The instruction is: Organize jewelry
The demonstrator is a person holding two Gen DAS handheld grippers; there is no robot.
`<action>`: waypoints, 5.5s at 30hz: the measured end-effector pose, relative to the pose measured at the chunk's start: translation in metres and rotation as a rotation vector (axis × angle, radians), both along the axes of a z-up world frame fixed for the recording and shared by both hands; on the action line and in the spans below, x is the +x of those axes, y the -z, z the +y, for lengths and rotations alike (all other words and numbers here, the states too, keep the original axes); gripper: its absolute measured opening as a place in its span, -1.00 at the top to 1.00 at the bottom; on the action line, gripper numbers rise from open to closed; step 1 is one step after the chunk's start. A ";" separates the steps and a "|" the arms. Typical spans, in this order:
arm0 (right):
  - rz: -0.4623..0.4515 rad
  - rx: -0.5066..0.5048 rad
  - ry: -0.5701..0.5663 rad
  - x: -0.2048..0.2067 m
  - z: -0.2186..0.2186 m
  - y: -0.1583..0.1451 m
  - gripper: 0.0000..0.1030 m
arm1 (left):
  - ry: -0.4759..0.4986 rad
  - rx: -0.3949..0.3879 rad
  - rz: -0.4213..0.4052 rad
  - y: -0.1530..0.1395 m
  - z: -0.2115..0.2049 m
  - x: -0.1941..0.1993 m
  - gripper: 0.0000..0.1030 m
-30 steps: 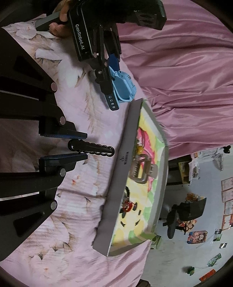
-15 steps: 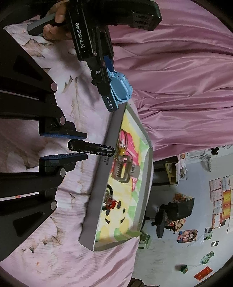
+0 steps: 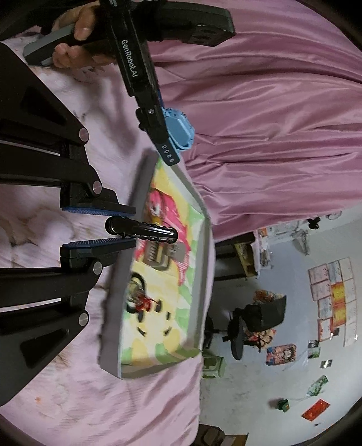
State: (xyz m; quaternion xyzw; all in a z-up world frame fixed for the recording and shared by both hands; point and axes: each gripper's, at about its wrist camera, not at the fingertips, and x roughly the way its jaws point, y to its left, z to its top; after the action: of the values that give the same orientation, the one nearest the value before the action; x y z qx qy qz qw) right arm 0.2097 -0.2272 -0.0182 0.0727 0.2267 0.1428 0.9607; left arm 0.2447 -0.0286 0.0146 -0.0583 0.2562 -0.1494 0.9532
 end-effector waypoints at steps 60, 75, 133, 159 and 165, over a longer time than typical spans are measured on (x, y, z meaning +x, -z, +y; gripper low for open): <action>0.286 -0.072 0.102 0.116 -0.009 0.030 0.47 | -0.051 0.126 0.267 0.035 -0.008 0.102 -0.21; 0.213 -0.033 0.158 0.102 -0.024 0.016 -0.05 | -0.100 0.118 0.183 0.017 0.001 0.092 -0.52; 0.022 0.016 0.238 0.067 -0.047 -0.021 -0.98 | -0.136 0.169 -0.084 -0.013 0.000 0.030 -1.00; -0.048 -0.031 0.232 -0.002 -0.038 -0.039 -0.97 | -0.140 0.154 -0.137 -0.022 0.006 -0.035 -1.00; -0.067 -0.031 0.228 -0.018 -0.038 -0.044 -0.98 | -0.151 0.147 -0.152 -0.019 0.008 -0.055 -1.00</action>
State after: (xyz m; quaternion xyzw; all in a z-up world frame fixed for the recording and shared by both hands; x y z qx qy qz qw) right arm 0.1921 -0.2652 0.0254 0.0784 0.1867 0.0317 0.9788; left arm 0.1895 -0.0203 0.0341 0.0042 0.1883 -0.0618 0.9802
